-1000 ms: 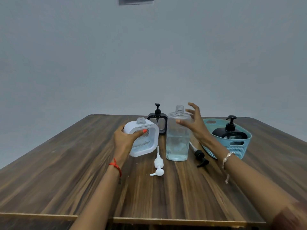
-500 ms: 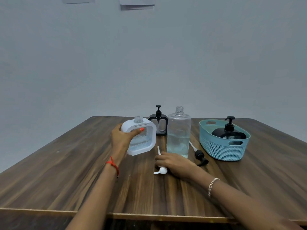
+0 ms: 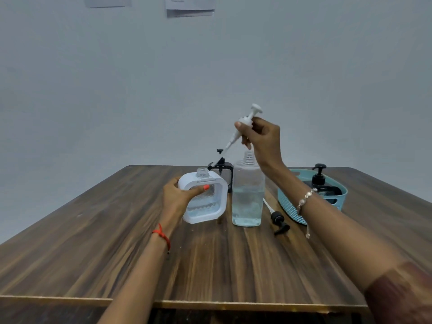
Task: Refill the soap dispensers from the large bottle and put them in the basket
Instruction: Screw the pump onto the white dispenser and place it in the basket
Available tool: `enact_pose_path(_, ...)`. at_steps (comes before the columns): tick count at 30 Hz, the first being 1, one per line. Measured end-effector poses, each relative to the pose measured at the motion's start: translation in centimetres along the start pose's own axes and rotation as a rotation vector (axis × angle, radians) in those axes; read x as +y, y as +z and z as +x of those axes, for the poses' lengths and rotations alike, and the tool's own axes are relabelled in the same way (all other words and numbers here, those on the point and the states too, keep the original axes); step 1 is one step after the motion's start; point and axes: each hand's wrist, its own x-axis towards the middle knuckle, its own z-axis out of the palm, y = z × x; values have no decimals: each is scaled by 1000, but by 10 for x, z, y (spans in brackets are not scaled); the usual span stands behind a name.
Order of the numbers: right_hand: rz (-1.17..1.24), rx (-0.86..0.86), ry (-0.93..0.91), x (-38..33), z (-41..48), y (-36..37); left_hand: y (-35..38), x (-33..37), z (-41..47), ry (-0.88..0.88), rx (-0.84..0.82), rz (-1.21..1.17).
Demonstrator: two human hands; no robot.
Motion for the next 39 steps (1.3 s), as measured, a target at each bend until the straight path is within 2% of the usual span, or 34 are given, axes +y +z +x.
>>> enact_pose_path(9, -118, -151, 30, 2, 5, 14, 14, 5, -10, -5, -84, -23)
enact_pose_path(13, -203, -247, 69, 12, -7, 15, 15, 6, -9, 13, -88, -11)
enact_pose_path(19, -381, -366, 25, 24, -27, 18, 19, 6, -11, 42, -91, -2)
enact_pose_path(22, -425, -417, 87, 33, -32, 19, 21, 7, -9, 42, -81, -18)
enact_pose_path(27, -317, -430, 155, 31, -35, 15, 22, 7, -7, 47, -80, -20)
enact_pose_path(34, -125, -273, 245, 37, -34, 9, 21, 4, -5, 4, -59, -74)
enact_pose_path(39, -72, -347, 319, 33, -31, 9, 22, 3, -5, 5, -63, -56)
